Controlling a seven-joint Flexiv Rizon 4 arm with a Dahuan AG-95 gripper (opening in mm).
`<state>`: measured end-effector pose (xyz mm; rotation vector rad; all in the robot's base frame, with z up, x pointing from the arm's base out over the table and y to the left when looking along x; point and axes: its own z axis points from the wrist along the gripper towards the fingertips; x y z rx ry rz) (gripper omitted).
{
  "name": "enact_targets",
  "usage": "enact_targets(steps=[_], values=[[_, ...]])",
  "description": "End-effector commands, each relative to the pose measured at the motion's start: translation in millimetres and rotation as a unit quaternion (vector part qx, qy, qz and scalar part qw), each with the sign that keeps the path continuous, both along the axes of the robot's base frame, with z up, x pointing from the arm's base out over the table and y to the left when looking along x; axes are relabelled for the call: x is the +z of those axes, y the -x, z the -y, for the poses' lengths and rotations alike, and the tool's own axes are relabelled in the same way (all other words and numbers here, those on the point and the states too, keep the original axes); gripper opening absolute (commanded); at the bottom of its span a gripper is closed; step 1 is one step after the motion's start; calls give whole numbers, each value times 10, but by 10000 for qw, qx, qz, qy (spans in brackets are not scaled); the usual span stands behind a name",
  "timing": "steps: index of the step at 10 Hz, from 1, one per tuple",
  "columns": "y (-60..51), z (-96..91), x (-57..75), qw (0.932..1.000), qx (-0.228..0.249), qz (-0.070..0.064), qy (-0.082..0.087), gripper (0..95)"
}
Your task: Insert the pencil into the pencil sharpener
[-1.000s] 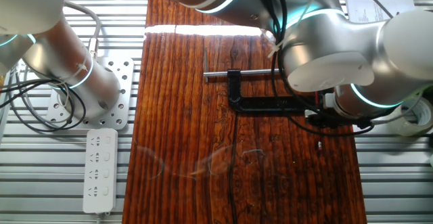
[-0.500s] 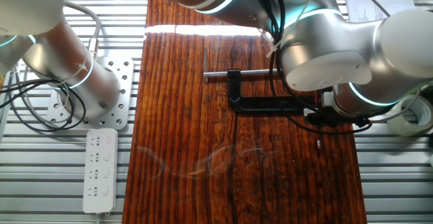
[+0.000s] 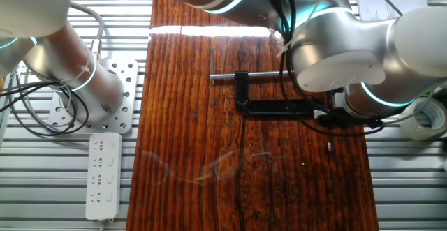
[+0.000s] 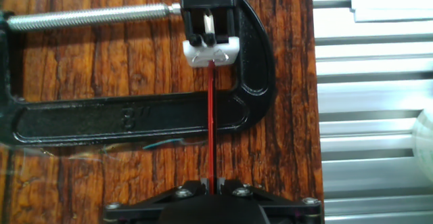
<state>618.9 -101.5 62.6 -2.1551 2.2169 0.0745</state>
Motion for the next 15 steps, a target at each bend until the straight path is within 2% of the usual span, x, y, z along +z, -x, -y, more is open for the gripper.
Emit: enact_targets(steps=[1, 5, 7, 15], values=[[4, -19, 13, 10000, 10, 3, 74, 0], [-7, -45, -5, 10000, -13, 1, 18, 0], [-10, -51, -9, 9999, -61, -20, 95, 0], [-34, -109, -42, 9996, -138, -111, 217, 0]])
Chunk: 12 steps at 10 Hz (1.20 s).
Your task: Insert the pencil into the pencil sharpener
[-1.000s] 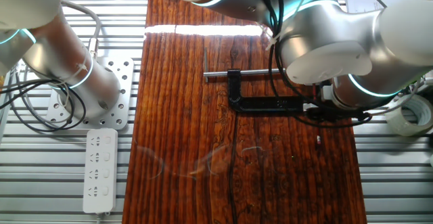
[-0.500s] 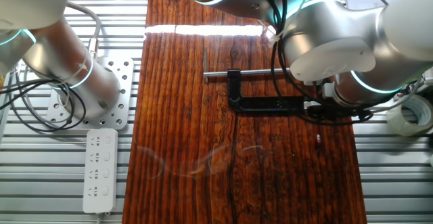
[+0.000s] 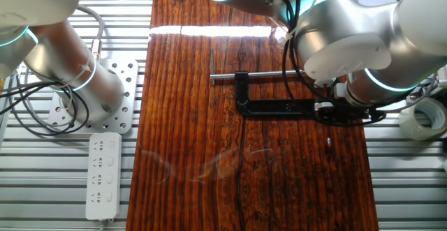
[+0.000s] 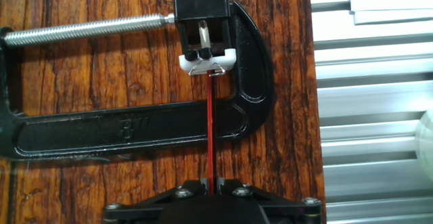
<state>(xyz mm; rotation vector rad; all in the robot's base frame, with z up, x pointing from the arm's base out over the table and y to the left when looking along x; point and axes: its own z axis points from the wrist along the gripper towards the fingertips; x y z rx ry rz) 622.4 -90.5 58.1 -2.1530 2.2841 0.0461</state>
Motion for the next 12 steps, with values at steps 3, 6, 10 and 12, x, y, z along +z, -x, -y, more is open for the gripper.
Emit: enact_targets(steps=[3, 6, 10, 12], values=[[-6, -15, -3, 10000, 3, -34, 5, 0], [-14, -34, -3, 10000, -31, -74, 26, 0], [-11, -85, 22, 9998, -100, -135, 104, 0], [-9, -139, 34, 9996, -138, -153, 176, 0]])
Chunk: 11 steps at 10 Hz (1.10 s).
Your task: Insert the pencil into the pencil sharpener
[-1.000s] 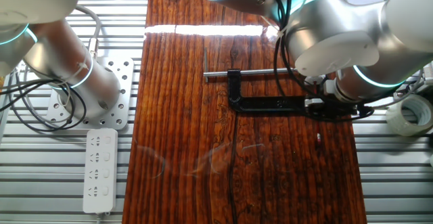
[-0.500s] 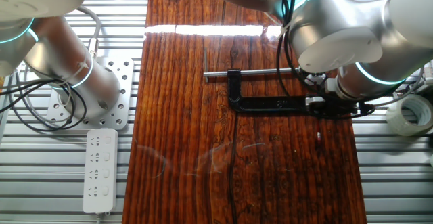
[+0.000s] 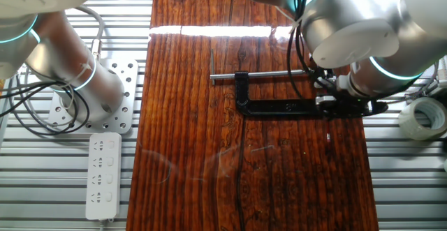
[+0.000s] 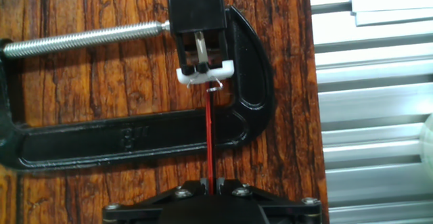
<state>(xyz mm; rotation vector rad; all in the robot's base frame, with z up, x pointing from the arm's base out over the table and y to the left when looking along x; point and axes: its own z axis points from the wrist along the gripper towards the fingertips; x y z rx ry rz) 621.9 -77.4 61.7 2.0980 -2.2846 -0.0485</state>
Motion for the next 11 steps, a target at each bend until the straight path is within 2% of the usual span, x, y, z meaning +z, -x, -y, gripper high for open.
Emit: enact_targets(steps=[1, 11], values=[[-15, -24, -2, 9999, -2, -3, 111, 0], [-26, -119, 7, 9994, 146, -90, 300, 0]])
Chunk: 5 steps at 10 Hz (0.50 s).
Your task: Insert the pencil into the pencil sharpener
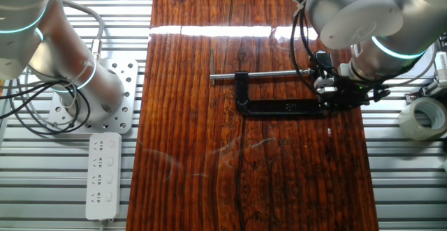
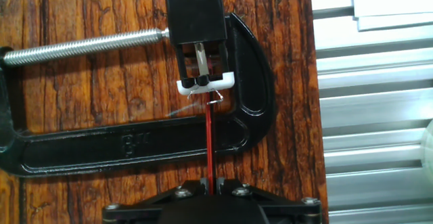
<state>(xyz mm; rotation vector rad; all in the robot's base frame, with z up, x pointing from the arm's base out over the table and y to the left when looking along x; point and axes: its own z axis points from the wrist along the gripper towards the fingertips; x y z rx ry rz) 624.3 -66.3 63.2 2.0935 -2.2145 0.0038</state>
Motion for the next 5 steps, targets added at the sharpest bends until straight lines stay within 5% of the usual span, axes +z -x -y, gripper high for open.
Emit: enact_targets(steps=[1, 5], values=[[-2, -12, -3, 10000, -11, -7, 14, 0], [-19, -96, -40, 10000, -68, -6, -12, 0]])
